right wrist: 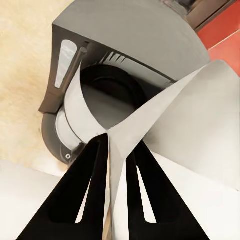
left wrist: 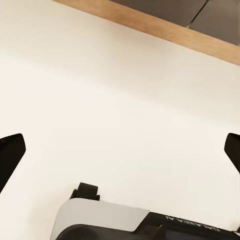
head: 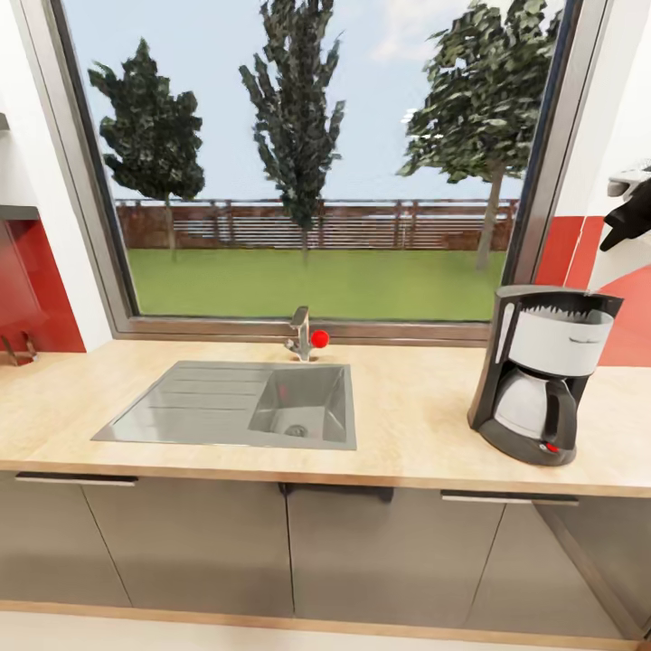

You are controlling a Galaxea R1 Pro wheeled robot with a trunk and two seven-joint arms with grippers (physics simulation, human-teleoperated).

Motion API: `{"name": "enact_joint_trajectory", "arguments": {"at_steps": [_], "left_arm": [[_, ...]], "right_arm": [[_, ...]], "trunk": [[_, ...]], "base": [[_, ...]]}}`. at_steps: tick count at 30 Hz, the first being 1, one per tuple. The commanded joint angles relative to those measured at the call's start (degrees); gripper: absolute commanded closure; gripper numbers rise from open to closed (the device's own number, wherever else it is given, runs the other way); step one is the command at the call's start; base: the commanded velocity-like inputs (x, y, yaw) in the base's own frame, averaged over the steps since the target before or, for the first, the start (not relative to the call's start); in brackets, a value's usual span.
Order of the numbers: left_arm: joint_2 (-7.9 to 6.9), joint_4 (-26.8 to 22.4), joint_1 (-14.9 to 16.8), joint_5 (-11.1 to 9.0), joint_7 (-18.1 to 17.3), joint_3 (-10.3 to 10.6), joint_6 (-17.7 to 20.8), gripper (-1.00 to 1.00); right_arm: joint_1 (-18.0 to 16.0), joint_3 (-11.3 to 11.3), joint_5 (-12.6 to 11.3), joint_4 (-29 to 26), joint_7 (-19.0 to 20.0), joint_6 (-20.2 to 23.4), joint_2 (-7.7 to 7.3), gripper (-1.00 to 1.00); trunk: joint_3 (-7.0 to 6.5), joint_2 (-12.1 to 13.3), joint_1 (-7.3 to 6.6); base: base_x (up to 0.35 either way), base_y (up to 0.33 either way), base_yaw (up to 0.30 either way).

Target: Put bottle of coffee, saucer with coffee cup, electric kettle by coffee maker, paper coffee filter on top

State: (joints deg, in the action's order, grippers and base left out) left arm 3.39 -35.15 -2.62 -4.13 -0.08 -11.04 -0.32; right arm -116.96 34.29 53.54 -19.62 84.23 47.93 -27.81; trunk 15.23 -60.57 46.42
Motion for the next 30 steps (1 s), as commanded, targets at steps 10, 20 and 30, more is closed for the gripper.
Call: {"name": "enact_joint_trajectory", "arguments": {"at_steps": [10,20,30], "left_arm": [[0.04,-0.1,0.0,-0.4,0.0,-0.1,0.0,-1.00],[0.04,-0.1,0.0,-0.4,0.0,-0.1,0.0,-1.00],[0.04,-0.1,0.0,-0.4,0.0,-0.1,0.0,-1.00]], "right_arm": [[0.3,0.0,0.4,2.0,0.2,0.8,1.10,1.00],[1.0,0.0,0.5,5.4,-0.6,0.7,2.06,1.00],[1.8,0.1,0.4,5.6,-3.8,0.8,2.42,1.00]], "trunk": [[0.06,0.0,0.01],[0.06,0.0,0.01],[0.06,0.0,0.01]], "base": [[0.012,0.000,0.000],[0.000,0.000,0.000],[0.000,0.000,0.000]]}}
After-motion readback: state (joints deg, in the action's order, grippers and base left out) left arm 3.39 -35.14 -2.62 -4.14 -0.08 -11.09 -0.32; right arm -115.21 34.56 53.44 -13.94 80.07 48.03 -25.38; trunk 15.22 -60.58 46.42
